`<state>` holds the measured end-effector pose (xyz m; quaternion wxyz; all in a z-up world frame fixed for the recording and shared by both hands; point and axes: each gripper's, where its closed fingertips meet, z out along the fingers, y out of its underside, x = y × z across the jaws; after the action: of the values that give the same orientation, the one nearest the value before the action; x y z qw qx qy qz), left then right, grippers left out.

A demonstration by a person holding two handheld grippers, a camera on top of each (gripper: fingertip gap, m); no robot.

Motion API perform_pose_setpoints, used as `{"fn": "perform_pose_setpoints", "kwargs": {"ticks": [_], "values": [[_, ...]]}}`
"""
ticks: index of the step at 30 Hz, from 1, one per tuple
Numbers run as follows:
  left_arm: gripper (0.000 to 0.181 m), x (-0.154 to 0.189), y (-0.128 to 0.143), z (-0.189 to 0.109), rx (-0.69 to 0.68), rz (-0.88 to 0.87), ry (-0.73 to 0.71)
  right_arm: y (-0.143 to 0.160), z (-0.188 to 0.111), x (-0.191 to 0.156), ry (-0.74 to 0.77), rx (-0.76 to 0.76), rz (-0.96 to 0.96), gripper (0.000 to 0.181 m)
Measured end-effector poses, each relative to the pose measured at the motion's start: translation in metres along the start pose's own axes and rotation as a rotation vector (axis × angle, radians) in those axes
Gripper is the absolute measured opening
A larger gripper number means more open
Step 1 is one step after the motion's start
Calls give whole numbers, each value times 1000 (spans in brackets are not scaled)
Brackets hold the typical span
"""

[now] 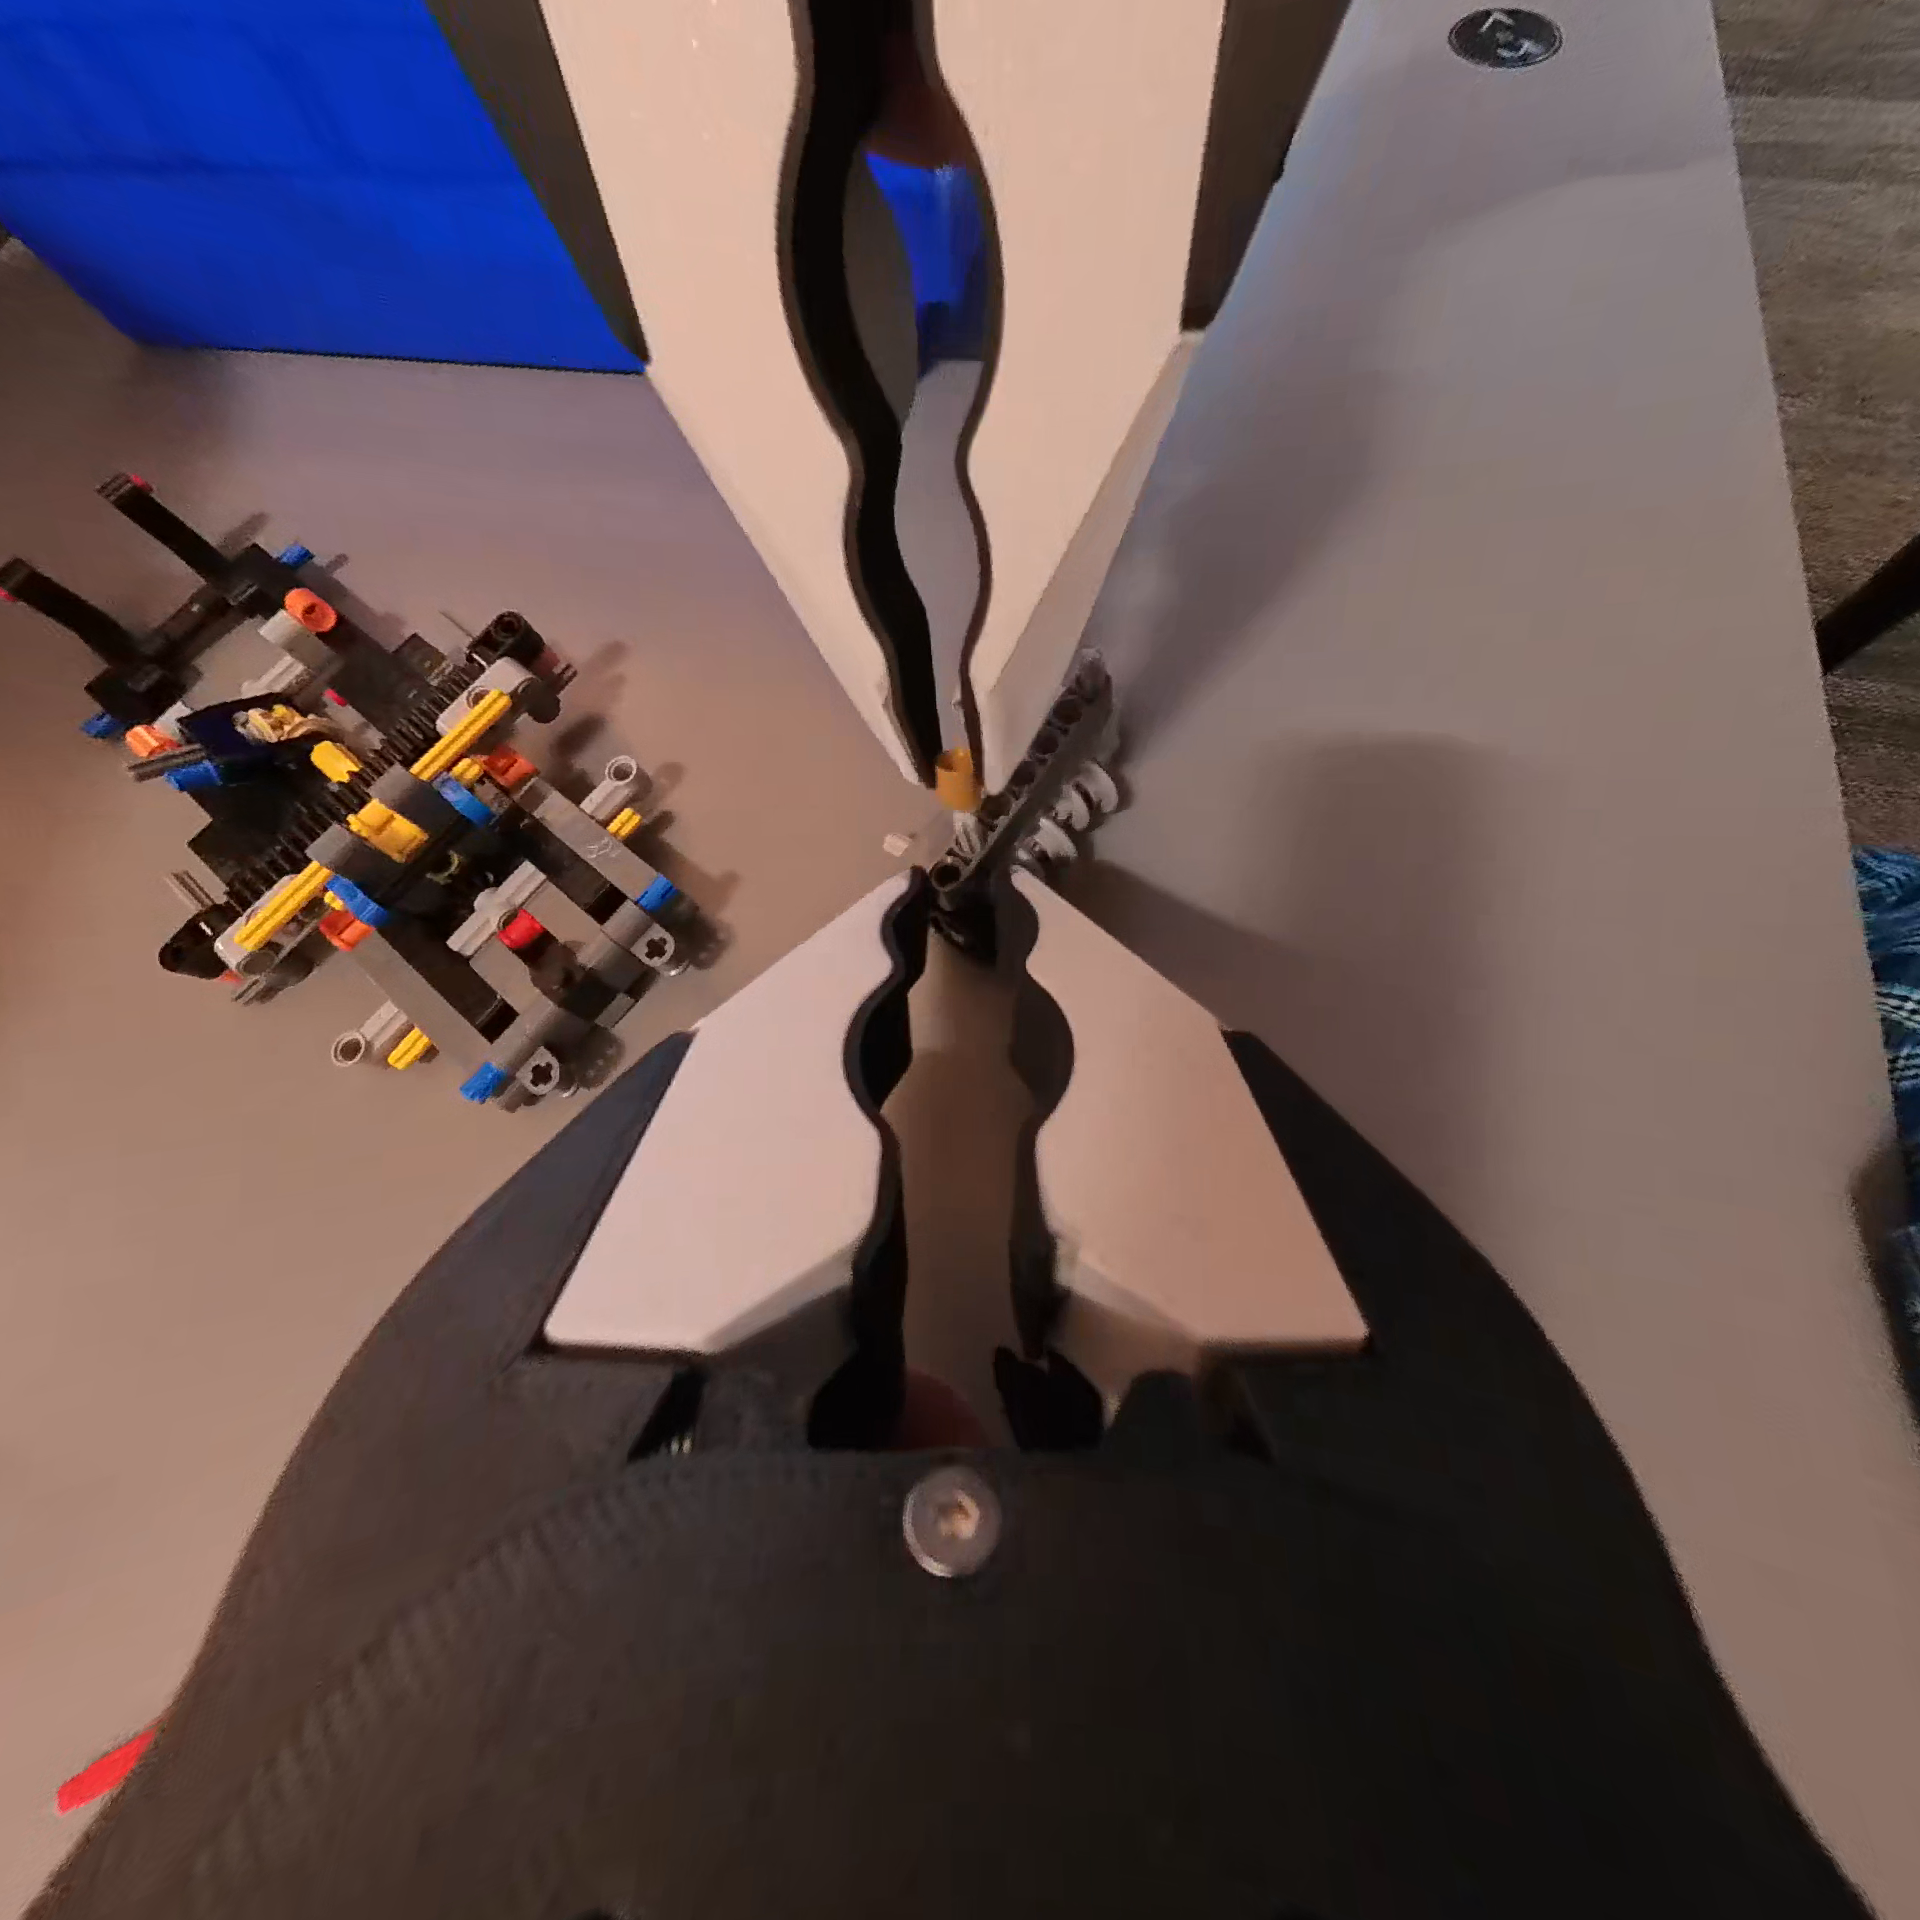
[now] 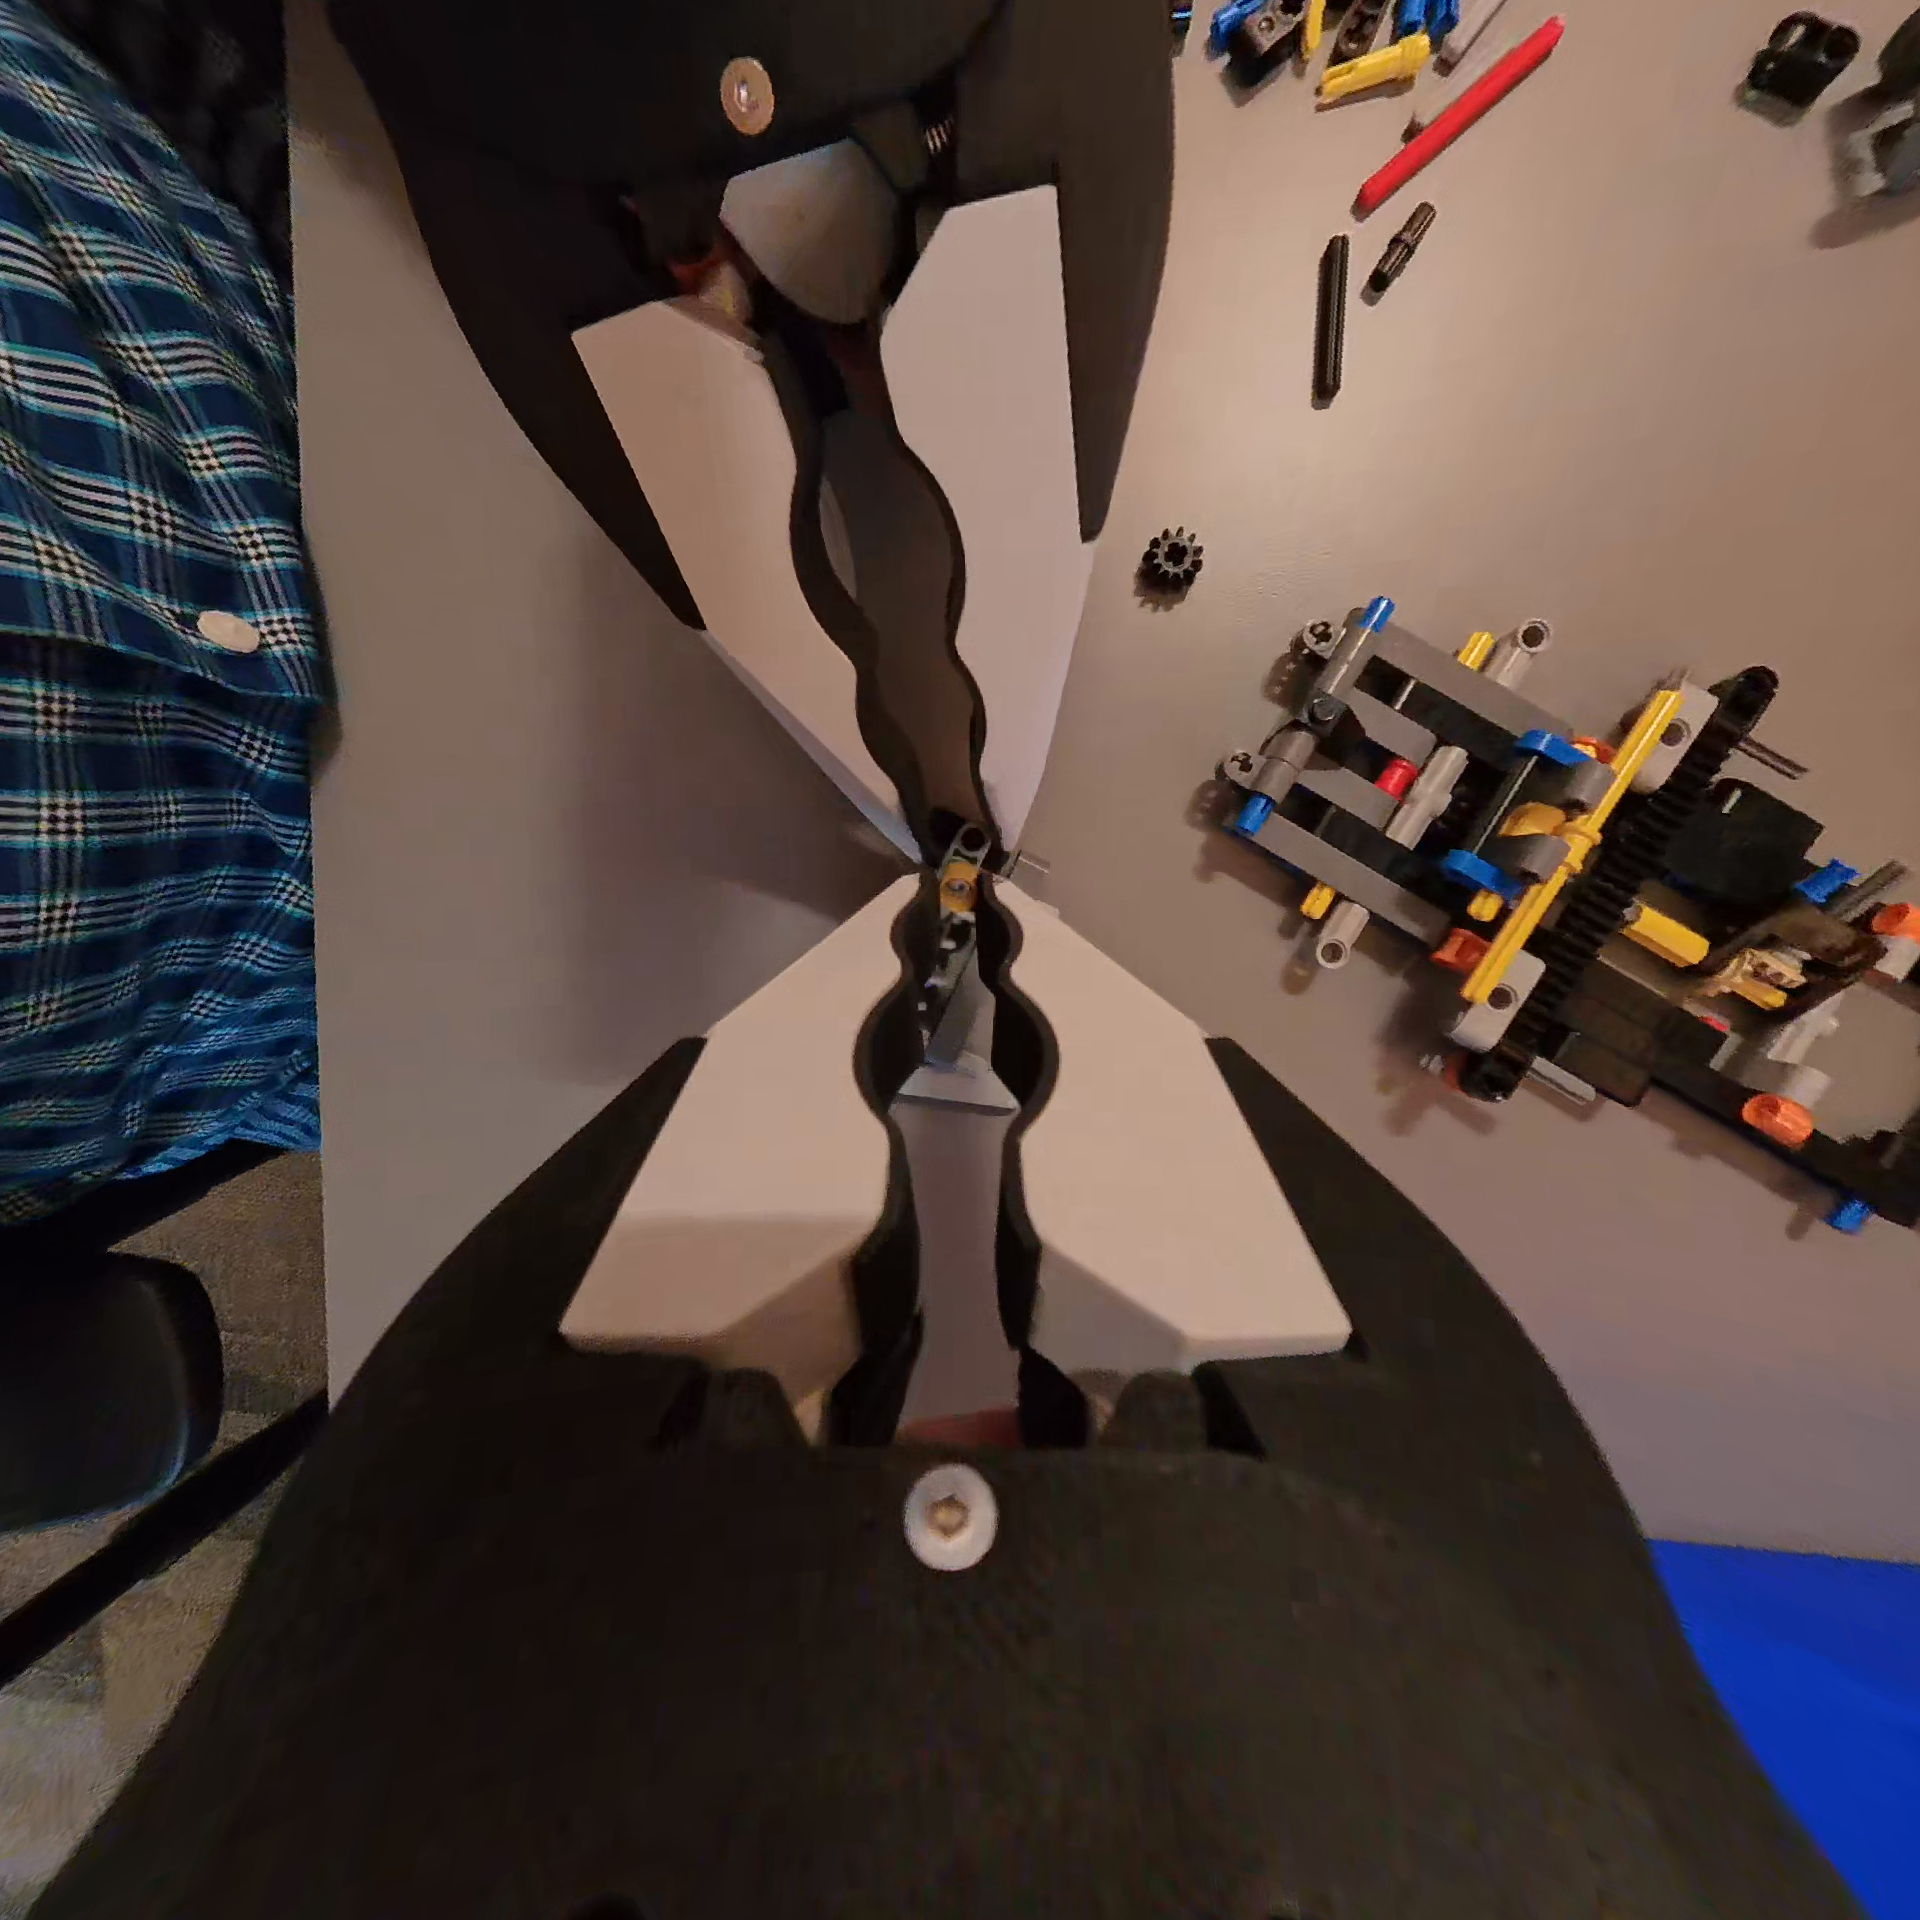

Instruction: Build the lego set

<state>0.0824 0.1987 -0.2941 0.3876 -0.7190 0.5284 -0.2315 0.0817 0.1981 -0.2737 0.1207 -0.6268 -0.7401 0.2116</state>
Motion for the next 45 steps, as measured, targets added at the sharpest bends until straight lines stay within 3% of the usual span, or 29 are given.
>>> {"fn": "perform_pose_setpoints", "kwargs": {"ticks": [1,25,28,33,36,40,43,45], "values": [[9,0,0,0,0,3,1,0,0,0,-3,-8,-2,3],[6,-1,-3,5,0,61,-3,11,8,1,-58,-296,-105,3],[6,-1,-3,6,0,59,-2,11,6,3,-37,-285,-94,18],[7,-1,-3,5,-2,46,1,8,-11,5,2,-190,-55,23],[21,-1,0,2,-10,26,0,5,-28,7,48,-115,-28,24],[29,-6,3,-20,-8,-14,-37,0,-39,5,89,-19,-6,23],[26,-23,9,-58,-8,-39,-136,-4,-44,2,118,55,5,21],[25,-42,27,-87,-62,-46,-239,-6,-47,1,143,119,14,21]]}}
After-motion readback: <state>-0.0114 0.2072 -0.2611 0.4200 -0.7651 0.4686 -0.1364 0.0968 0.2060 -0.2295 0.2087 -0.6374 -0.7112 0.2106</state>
